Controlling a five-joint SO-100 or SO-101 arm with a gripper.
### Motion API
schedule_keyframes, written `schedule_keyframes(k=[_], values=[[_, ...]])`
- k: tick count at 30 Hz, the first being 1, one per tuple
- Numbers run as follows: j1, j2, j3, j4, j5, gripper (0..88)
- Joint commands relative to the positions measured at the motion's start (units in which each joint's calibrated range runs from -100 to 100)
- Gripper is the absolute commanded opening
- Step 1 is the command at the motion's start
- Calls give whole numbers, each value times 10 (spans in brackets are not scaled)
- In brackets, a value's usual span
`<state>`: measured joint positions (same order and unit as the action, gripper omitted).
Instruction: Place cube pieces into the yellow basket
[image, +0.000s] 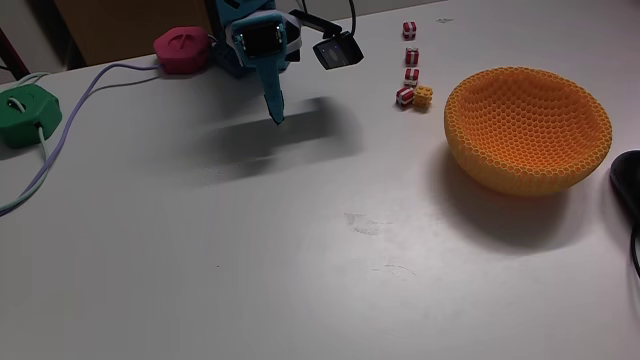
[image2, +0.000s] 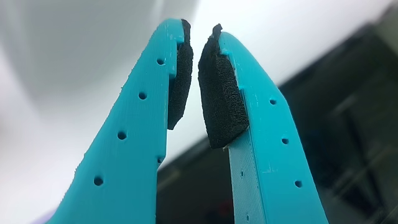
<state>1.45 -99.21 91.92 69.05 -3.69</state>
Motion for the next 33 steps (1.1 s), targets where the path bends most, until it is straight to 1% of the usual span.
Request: schedule_keyframes(k=[1, 7, 9, 11, 13, 14, 15, 16, 17, 19, 21, 22, 25, 26, 28, 29, 30, 31, 32, 33], values=[[-110, -8, 24, -68, -86, 0], [-120, -8, 23, -68, -85, 0], [-154, 1, -3, -71, -82, 0], [-245, 56, -71, -54, -78, 0], [-376, 136, -168, 6, -100, 0], [-454, 186, -221, 38, -124, 0], [-532, 240, -273, 58, -159, 0], [-613, 290, -320, 61, -180, 0], [-685, 335, -354, 41, -191, 0], [-795, 410, -384, -45, -202, 0], [-872, 466, -385, -145, -206, 0], [-906, 490, -385, -181, -216, 0], [-1015, 570, -399, -254, -262, 0], [-1015, 604, -406, -281, -278, 0], [-1015, 695, -423, -348, -326, 0], [-1015, 739, -447, -379, -324, 0], [-1015, 776, -485, -373, -314, 0], [-1015, 807, -525, -346, -300, 0], [-1015, 831, -553, -313, -298, 16], [-1015, 846, -565, -307, -295, 40]])
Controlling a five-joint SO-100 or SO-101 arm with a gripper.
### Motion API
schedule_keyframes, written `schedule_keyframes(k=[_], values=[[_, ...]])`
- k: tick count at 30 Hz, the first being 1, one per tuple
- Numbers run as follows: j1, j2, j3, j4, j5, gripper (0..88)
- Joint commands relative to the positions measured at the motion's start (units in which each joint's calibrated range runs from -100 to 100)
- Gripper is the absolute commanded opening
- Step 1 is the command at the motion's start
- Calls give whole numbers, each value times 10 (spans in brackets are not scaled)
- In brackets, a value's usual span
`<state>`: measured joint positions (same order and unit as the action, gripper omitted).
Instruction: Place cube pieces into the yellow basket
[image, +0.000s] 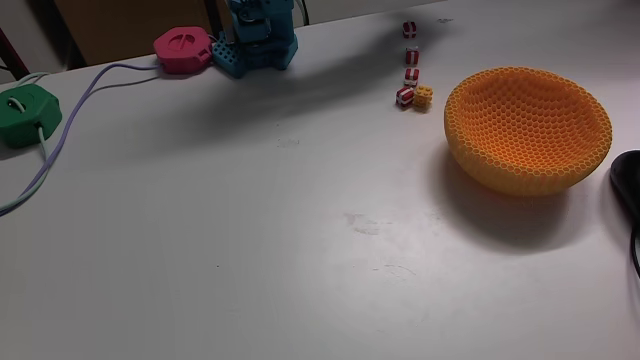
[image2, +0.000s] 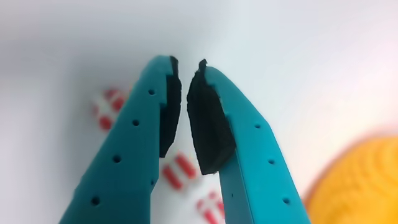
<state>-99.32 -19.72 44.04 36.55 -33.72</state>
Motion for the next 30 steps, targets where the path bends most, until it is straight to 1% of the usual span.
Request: schedule_keyframes(k=[1, 2, 3, 4, 7, 10, 12, 14, 16, 23, 26, 30], values=[[-7, 63, -90, 8, 16, 108], [-7, 72, -95, -2, 32, 246], [-7, 84, -109, 13, 48, 386], [-7, 89, -126, 50, 55, 400], [-7, 88, -182, 191, 75, 372], [-7, 79, -178, 260, 85, 327], [-7, 74, -158, 284, 80, 314], [-7, 73, -128, 282, 65, 249], [-7, 77, -107, 278, 55, 208], [49, 104, -88, 231, 76, 229], [60, 129, -96, 206, 81, 234], [62, 155, -104, 202, 76, 238]])
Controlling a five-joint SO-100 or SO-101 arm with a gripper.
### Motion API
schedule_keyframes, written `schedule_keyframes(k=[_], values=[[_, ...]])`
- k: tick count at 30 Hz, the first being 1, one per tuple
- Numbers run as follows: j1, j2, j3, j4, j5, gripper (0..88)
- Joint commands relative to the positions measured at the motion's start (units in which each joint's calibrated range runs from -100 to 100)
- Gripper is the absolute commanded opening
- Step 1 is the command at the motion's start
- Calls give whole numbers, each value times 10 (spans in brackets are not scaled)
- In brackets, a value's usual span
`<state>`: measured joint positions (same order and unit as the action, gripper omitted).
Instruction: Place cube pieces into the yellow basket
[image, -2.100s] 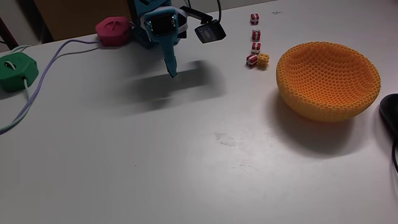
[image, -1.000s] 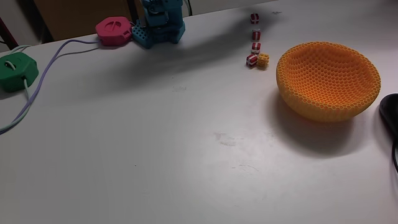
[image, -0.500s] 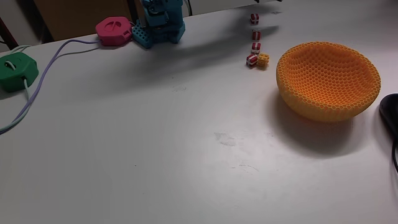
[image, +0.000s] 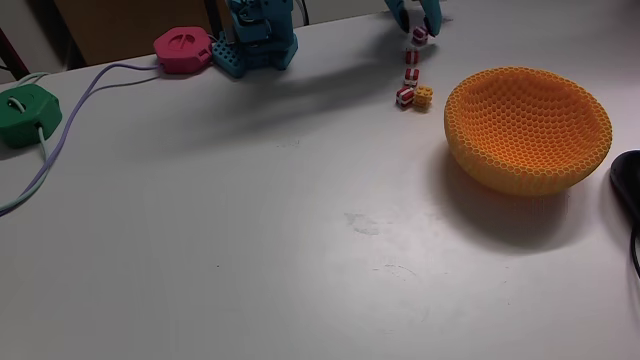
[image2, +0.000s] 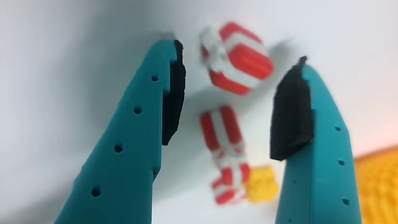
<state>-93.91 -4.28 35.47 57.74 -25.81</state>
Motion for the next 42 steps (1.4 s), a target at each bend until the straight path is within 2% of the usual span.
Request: schedule_keyframes(k=[1, 7, 12, 16, 20, 22, 27, 31, 33, 38, 42], values=[[7, 1, -17, -8, -5, 238], [1, 11, -12, -7, -12, 222], [10, 25, -12, -18, -16, 155], [23, 37, -12, -32, -25, 0], [31, 40, -34, -24, -18, 0], [35, 38, -74, 26, -11, 0], [65, -27, -269, 231, 24, 0], [141, -71, -479, 373, 62, 0], [202, -76, -557, 392, 91, 0], [365, -67, -565, 237, 168, 0], [458, -58, -512, 102, 185, 0]])
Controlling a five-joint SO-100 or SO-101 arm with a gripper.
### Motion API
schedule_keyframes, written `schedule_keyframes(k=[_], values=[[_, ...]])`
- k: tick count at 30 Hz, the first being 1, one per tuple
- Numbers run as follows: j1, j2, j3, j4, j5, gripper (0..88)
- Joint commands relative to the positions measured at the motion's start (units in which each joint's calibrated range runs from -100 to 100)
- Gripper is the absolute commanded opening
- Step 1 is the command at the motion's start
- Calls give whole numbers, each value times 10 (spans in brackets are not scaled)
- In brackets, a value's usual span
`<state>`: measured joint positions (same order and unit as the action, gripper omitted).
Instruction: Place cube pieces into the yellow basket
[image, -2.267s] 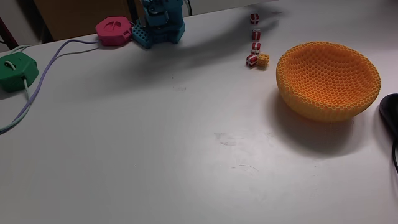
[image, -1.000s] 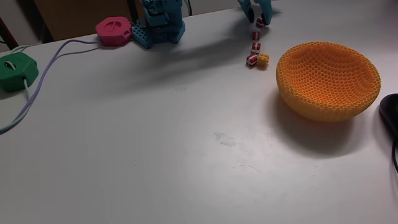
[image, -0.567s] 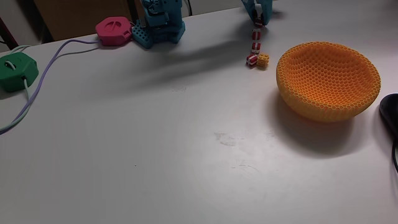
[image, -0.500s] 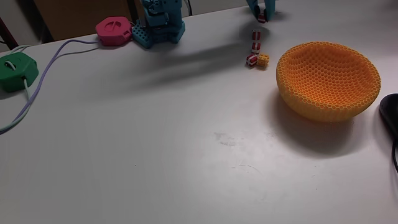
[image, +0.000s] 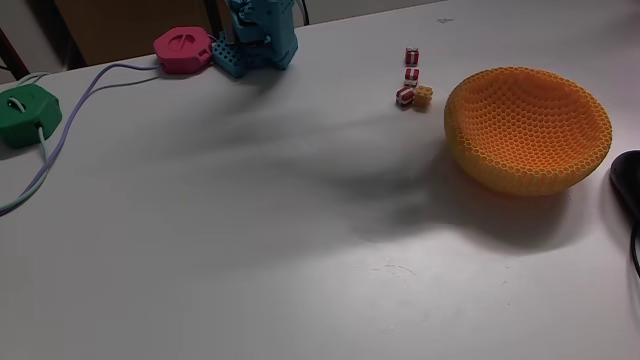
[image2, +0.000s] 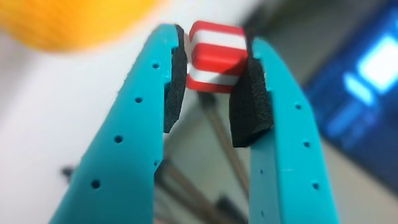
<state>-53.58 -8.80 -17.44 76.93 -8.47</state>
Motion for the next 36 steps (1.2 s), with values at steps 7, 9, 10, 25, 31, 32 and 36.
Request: schedule_keyframes(k=[7, 9, 10, 25, 31, 32, 36], values=[[120, -13, 201, -305, -27, 0], [117, -13, 244, -339, -41, 50], [112, -14, 257, -345, -42, 118], [16, -37, 272, -222, -87, 399], [-181, -99, 300, 36, -182, 375], [-218, -102, 315, 51, -208, 362], [-326, -104, 383, 40, -300, 330]])
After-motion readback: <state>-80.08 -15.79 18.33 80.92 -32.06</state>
